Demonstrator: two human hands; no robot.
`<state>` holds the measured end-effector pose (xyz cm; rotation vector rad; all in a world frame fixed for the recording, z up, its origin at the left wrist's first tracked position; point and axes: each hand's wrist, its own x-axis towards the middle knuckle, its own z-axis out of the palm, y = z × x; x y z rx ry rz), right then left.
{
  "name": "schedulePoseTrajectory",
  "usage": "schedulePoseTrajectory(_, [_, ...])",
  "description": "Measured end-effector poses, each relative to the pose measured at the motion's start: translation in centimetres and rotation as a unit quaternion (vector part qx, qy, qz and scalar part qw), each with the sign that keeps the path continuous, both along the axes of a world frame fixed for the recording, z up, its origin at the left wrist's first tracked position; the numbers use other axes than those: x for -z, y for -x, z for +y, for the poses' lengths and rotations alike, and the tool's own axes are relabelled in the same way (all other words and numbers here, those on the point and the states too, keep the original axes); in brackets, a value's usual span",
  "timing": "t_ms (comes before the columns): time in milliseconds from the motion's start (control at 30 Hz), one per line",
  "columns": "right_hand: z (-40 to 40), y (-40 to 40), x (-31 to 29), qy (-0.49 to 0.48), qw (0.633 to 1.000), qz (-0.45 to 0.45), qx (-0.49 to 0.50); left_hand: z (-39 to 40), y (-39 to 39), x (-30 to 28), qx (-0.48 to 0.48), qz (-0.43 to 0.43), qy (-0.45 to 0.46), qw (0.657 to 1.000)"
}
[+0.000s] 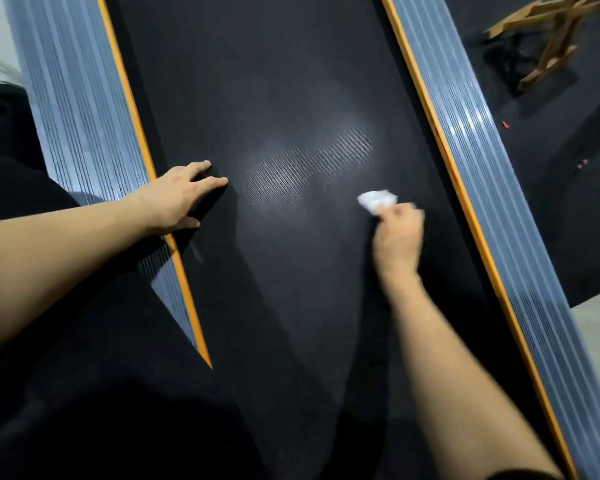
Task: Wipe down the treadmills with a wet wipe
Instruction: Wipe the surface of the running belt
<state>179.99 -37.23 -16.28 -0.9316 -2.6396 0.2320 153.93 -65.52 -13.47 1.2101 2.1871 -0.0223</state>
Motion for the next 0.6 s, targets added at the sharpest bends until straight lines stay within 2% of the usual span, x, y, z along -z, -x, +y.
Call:
schedulePoseTrajectory(33, [3.3, -0.9, -0.4, -0.001, 0.998, 0.003, 0.060, 0.0, 0.0, 0.1, -0.005, -0.001, -0.002, 1.000])
schedulePoseTrajectory(67, [5.4, -1.5, -0.2, 0.037, 0.990, -0.014, 0.138, 0.0, 0.0, 0.2, -0.009, 0.000, -0.005, 1.000])
schedulePoseTrajectory(133, [5.4, -0.5, 0.4, 0.089, 0.961, 0.000, 0.260, 0.1, -0.1, 0.3, -0.012, 0.002, -0.005, 1.000])
schedulePoseTrajectory(200, [1.0, 1.9, 1.2, 0.045, 0.978, -0.049, 0.199, 0.1, -0.1, 0.3, -0.019, 0.003, -0.004, 1.000])
schedulePoseTrajectory(267, [-6.7, 4.7, 1.5, -0.008, 0.995, -0.087, 0.047, -0.1, 0.0, 0.5, -0.022, 0.005, -0.008, 1.000])
schedulePoseTrajectory(300, [-11.6, 5.4, 1.5, 0.017, 0.994, -0.091, -0.062, -0.2, 0.0, 0.7, -0.022, 0.005, -0.010, 1.000])
schedulePoseTrajectory(367, [-20.3, 5.3, 0.5, 0.109, 0.966, -0.068, -0.224, -0.6, -0.1, 1.1, -0.018, 0.015, -0.012, 1.000])
schedulePoseTrajectory(433, [-23.1, 4.0, 0.9, 0.149, 0.937, -0.069, -0.307, -0.7, -0.5, 1.3, -0.021, 0.023, -0.014, 0.999])
schedulePoseTrajectory(500, [-19.7, 4.0, 0.7, 0.132, 0.938, -0.060, -0.316, -0.6, -0.6, 1.3, -0.026, 0.026, -0.012, 0.999])
schedulePoseTrajectory(567, [-12.9, 4.2, 0.2, 0.161, 0.957, -0.069, -0.233, -0.4, -0.5, 1.2, -0.024, 0.026, -0.002, 0.999])
schedulePoseTrajectory(600, [-8.5, 4.4, -0.1, 0.123, 0.974, -0.086, -0.168, -0.5, -0.4, 1.2, -0.023, 0.027, 0.002, 0.999])
